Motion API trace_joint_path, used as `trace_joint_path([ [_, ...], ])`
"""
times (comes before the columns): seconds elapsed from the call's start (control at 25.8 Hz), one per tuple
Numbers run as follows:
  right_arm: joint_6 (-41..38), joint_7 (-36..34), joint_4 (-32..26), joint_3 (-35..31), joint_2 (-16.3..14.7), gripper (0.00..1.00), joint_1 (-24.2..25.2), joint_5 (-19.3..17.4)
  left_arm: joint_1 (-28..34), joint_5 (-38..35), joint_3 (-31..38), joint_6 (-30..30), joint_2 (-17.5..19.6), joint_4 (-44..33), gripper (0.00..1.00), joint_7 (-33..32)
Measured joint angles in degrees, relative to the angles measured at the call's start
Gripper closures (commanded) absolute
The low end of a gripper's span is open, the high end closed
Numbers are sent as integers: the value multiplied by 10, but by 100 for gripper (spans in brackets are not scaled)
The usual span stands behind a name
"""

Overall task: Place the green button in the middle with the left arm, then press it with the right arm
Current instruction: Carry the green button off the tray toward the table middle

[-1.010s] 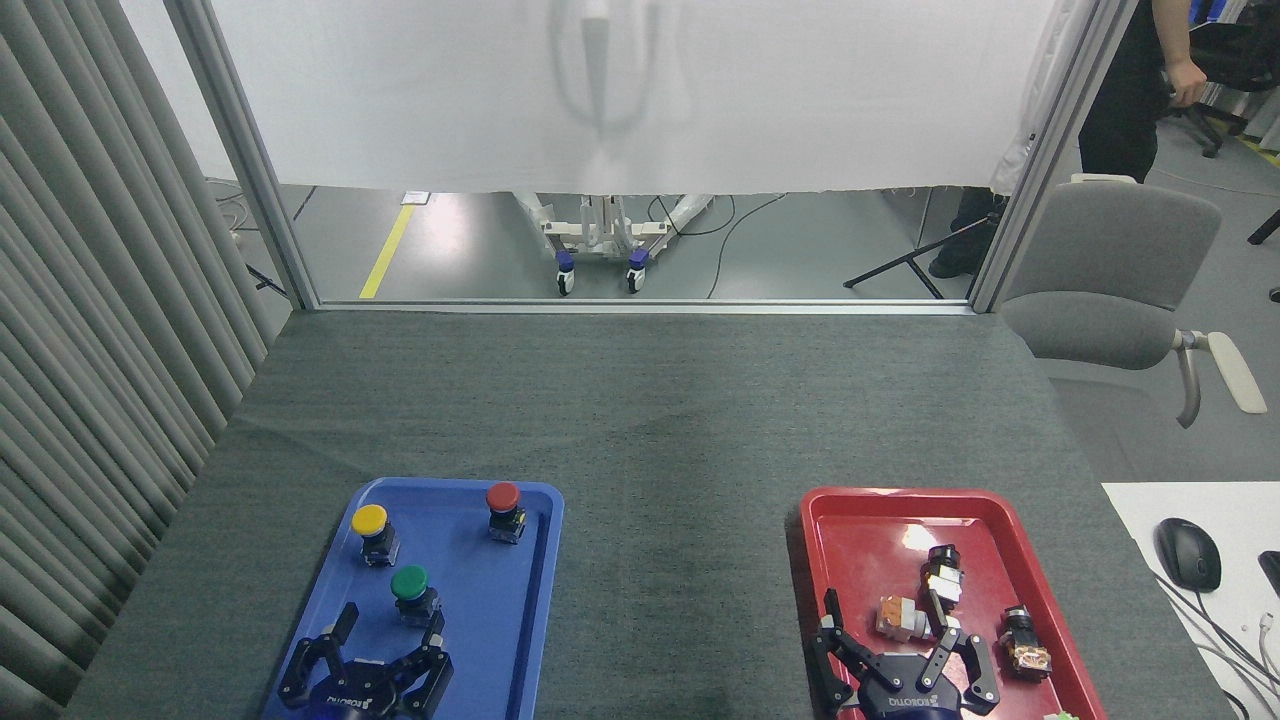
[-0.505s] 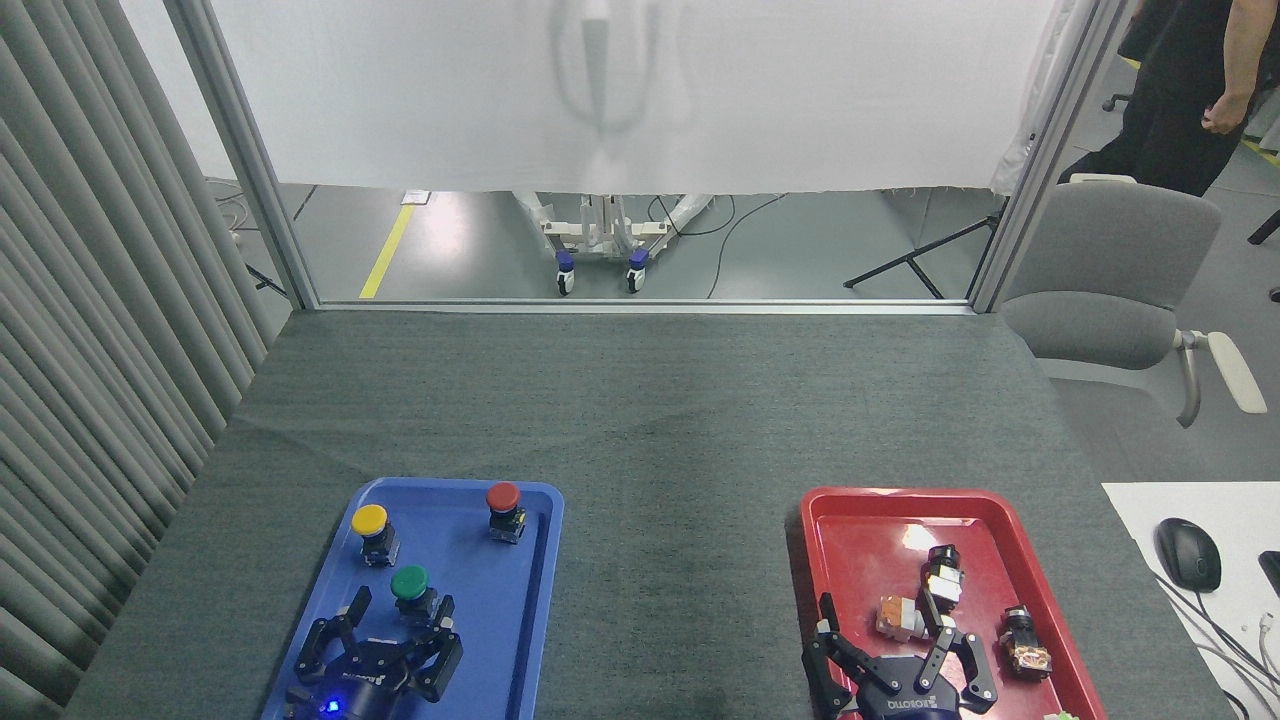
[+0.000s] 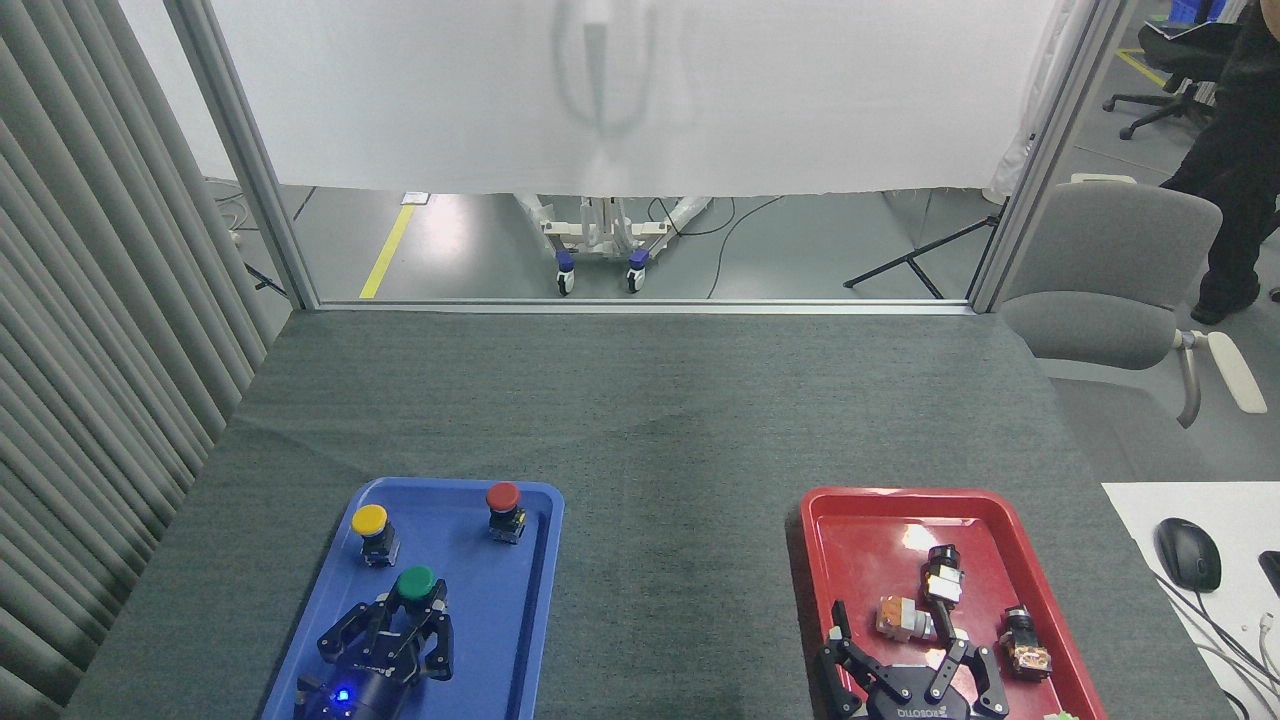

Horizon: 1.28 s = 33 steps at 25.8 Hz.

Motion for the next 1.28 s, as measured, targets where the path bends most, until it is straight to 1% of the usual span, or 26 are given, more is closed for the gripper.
trace_joint_path([
  [0.16, 2, 1, 0, 0, -5, 0, 5, -12, -2, 0, -1, -61, 18, -4, 100, 6],
  [0.27, 4, 1, 0, -1, -6, 0, 6, -17, -13, 0, -7, -114, 24, -16, 100, 8],
  [0.35, 4, 1, -1, -2, -6, 0, 6, -20, -31, 0, -30, -140, 22, -21, 100, 10],
  [0.43, 4, 3, -1, -4, -7, 0, 6, -23, -59, 0, -74, -157, 15, -19, 100, 10],
  [0.5, 5, 3, -1, -6, -6, 0, 7, -25, -89, 0, -119, -158, -4, -4, 100, 10],
  [0.62, 5, 1, -2, -7, -5, 0, 7, -26, -132, -3, -170, -138, -51, 48, 100, 6],
  [0.78, 5, 0, -2, -7, -4, 0, 7, -26, -176, -28, -202, -87, -113, 129, 100, 3],
  [0.85, 4, 0, -2, -7, -3, 0, 7, -26, -190, -38, -213, -65, -136, 164, 100, 5],
  [0.93, 3, -1, -2, -7, -2, 0, 5, -26, -195, -40, -224, -44, -146, 186, 100, 7],
  [1.05, 3, -1, -2, -7, 0, 0, 4, -26, -201, -40, -236, -37, -152, 201, 98, 8],
  [1.13, 3, -1, -2, -7, -1, 0, 3, -26, -201, -40, -241, -36, -153, 206, 92, 9],
  [1.17, 3, -1, -2, -7, -1, 0, 3, -26, -201, -40, -244, -35, -154, 207, 85, 9],
  [1.2, 3, -2, -2, -8, -1, 0, 3, -26, -201, -40, -249, -35, -154, 208, 72, 9],
  [1.28, 3, -4, -2, -8, -1, 0, 2, -26, -200, -40, -259, -35, -154, 208, 29, 10],
])
